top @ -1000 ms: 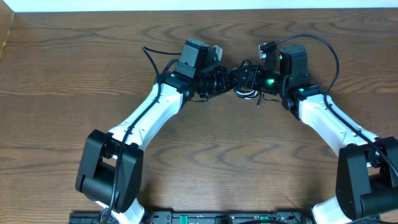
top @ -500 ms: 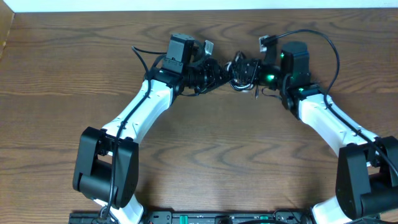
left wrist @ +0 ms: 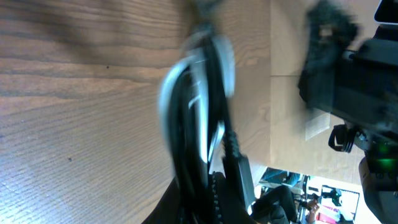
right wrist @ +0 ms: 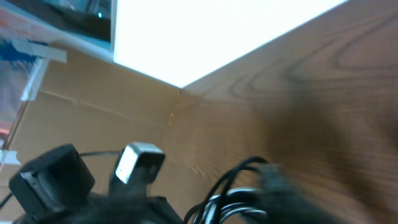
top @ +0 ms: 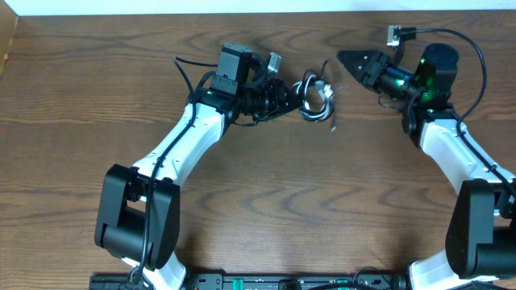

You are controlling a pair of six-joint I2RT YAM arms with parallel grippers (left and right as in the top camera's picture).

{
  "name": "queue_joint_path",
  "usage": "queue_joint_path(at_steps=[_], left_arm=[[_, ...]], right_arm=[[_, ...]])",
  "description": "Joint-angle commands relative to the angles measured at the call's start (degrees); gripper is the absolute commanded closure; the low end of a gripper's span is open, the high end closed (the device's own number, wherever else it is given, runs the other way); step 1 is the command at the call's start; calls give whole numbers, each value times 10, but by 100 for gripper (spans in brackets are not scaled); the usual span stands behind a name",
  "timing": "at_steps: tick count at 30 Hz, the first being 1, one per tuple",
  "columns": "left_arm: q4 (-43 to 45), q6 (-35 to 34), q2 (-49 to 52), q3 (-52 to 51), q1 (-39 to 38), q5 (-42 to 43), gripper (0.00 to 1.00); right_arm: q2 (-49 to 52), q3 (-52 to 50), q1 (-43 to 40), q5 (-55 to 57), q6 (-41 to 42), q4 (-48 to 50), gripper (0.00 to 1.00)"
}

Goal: Untangle cables

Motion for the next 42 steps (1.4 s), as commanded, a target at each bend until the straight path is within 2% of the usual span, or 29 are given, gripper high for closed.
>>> queue_joint_path(at_steps=[1, 4, 7, 10, 14, 19, 22, 25, 30, 32, 35, 42], left_arm=[[-1, 19, -9, 3, 0, 11, 92], [-1, 19, -9, 3, 0, 9, 93], [-1, 18, -9, 3, 0, 7, 93], [-1, 17, -9, 3, 0, -2, 93], [-1, 9, -9, 3, 0, -10, 93], [-1, 7, -9, 3, 0, -10, 92], [-1, 7, -9, 3, 0, -9, 93], [-1, 7, -9, 3, 0, -8, 92], [-1, 7, -9, 3, 0, -8, 92], [-1, 7, -9, 3, 0, -8, 93], [-1, 7, -9, 3, 0, -8, 93], [-1, 8, -9, 2, 0, -8, 93]], right_arm=[[4, 3, 7, 1, -40, -11, 11], [4, 3, 12, 1, -41, -12, 14], [4, 3, 21, -3, -59, -27, 33], [4, 3, 36, 0, -78, -73, 43], [5, 3, 62, 17, -101, -134, 43], [5, 3, 101, 45, -111, -141, 42], [5, 3, 122, 77, -111, -151, 48], [5, 3, 135, 93, -111, -161, 57], [5, 3, 138, 97, -97, -162, 78], [5, 3, 136, 84, -80, -153, 89], [5, 3, 128, 59, -56, -129, 99], [5, 3, 86, -18, 16, -67, 99]])
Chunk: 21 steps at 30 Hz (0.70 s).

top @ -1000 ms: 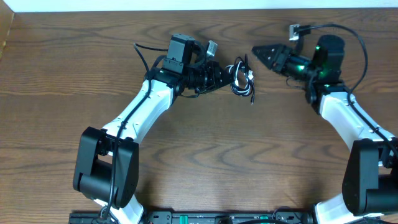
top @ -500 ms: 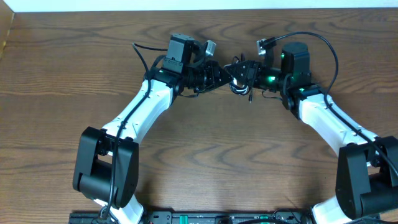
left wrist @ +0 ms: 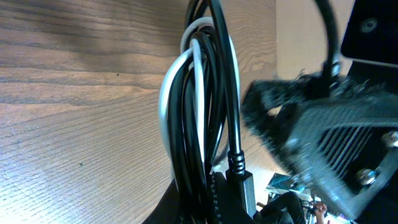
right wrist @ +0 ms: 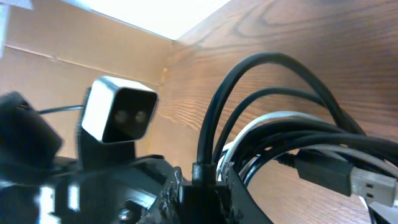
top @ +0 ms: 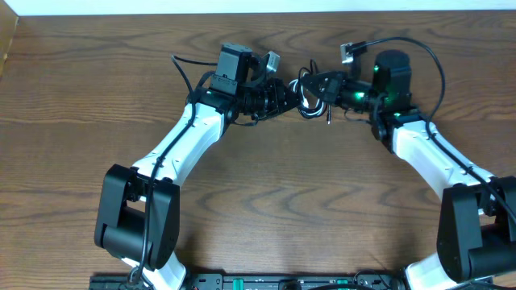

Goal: Untangle cables

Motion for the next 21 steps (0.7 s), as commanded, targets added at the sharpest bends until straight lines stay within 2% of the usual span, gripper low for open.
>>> queue_joint_path(at_steps=[1, 7, 9, 11, 15, 21], left_arm=[[-1, 0, -9, 2, -1, 11, 93], [-5, 0, -9, 2, -8, 7, 93], [-5, -1, -9, 2, -9, -2, 93], [-5, -1, -9, 2, -9, -11, 92], [-5, -1, -9, 2, -9, -17, 93], [-5, -1, -9, 2, -9, -17, 93]], right_arm=[[4, 2, -23, -59, 51, 31, 99], [4, 2, -37, -58, 47, 52, 98], [4, 2, -36, -57, 28, 32, 87], [4, 2, -31, -48, 3, -5, 82], [4, 2, -16, -2, -40, -80, 77], [4, 2, 19, 32, -64, -84, 69]])
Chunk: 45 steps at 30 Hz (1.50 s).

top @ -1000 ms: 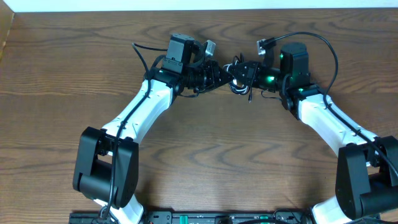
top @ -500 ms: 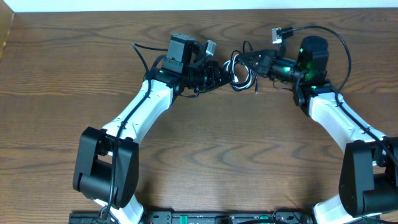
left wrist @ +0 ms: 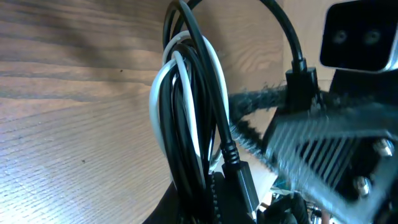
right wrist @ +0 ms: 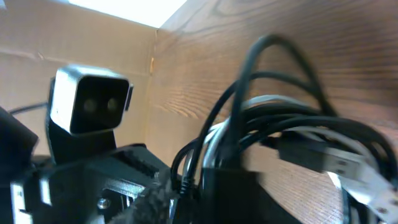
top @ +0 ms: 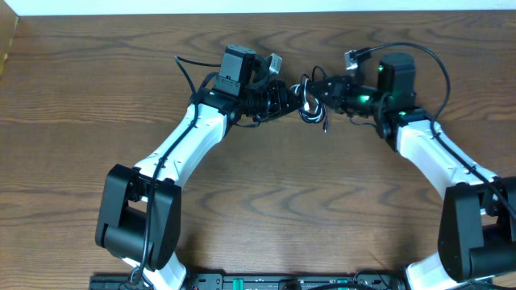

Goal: Untangle cables

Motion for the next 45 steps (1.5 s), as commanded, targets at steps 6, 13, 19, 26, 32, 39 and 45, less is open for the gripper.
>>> queue_joint_path(at_steps=[6, 13, 19, 26, 32, 39, 45], left_arm=[[3, -1, -9, 2, 0, -1, 93], [3, 0, -9, 2, 0, -1, 92], [-10, 6, -9, 0, 0, -6, 93], [-22, 6, -8, -4, 0, -18, 93], [-23, 10, -8, -4, 0, -30, 93], [-23, 4, -8, -4, 0, -46, 92], [-23, 4, -8, -4, 0, -46, 93]], right_arm=[[3, 2, 39, 48, -31, -3, 73], [3, 2, 34, 57, -9, 28, 99], [3, 2, 14, 18, 45, 99, 99], [3, 2, -32, 6, 69, 117, 99], [3, 2, -34, 15, -6, 56, 64], [3, 2, 9, 52, -68, -32, 45], [3, 2, 44, 79, -67, -44, 36]])
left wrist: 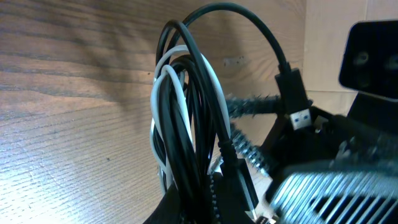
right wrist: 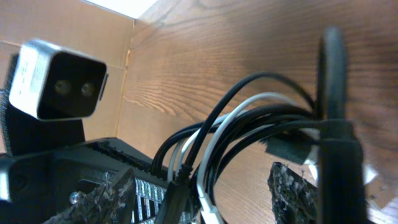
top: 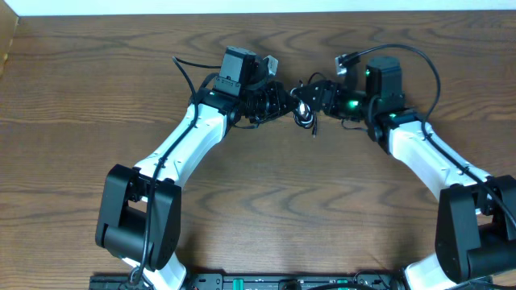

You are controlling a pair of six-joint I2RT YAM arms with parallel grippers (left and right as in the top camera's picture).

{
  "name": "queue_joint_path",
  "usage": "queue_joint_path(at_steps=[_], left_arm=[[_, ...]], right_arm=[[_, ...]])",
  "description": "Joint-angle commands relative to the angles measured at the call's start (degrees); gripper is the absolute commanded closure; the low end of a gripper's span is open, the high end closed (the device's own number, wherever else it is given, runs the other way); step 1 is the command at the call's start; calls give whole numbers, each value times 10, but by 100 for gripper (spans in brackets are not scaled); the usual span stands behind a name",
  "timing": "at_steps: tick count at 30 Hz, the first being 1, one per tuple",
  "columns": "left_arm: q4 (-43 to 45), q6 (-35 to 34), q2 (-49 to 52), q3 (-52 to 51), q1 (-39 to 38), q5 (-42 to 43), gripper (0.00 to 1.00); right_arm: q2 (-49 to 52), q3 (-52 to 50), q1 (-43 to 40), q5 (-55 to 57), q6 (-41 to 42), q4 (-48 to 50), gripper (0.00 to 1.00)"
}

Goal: Untangle cables

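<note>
A bundle of black and white cables point(top: 304, 113) hangs between the two arms at the back of the table. My left gripper point(top: 282, 102) is shut on the bundle's left side; in the left wrist view the loops point(left wrist: 186, 112) rise out of its jaws point(left wrist: 211, 199). My right gripper point(top: 313, 94) is open, its rough fingers point(right wrist: 292, 186) spread either side of the strands point(right wrist: 249, 130). A black USB plug point(left wrist: 297, 112) sticks out near the right gripper's fingers point(left wrist: 249, 106). Which strands cross where inside the bundle is hidden.
The brown wooden table point(top: 258, 209) carries only the two arms and the bundle. A cardboard wall point(top: 6, 40) stands at the far left edge. The right arm's own black cable point(top: 423, 56) loops above its wrist.
My right gripper has moved a little further left and its open fingers now straddle the cable strands. The bundle and its dangling plug have shifted slightly left. The left gripper still holds.
At first my left gripper held the bundle while the right gripper stood open well to the right. Then the right gripper was at the bundle's right side, and it stayed against the loops. Now its open fingers straddle the strands close to the left gripper.
</note>
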Motion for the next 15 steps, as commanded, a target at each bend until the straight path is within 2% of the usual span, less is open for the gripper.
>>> queue_joint_path(at_steps=[1, 2, 3, 10, 11, 15], left_arm=[[1, 3, -8, -4, 0, -1, 93], [1, 3, -8, -4, 0, -1, 93], [1, 3, -8, -4, 0, -1, 93], [0, 3, -8, -4, 0, -1, 93], [0, 3, -8, -4, -1, -1, 92], [0, 3, -8, -4, -5, 0, 93]], right_arm=[[2, 2, 21, 34, -10, -14, 38], [2, 2, 26, 46, -6, -21, 40], [2, 2, 32, 58, -6, -24, 48], [2, 2, 34, 66, 21, 15, 81], [2, 2, 34, 65, 29, 25, 88], [2, 2, 34, 63, 40, 48, 96]])
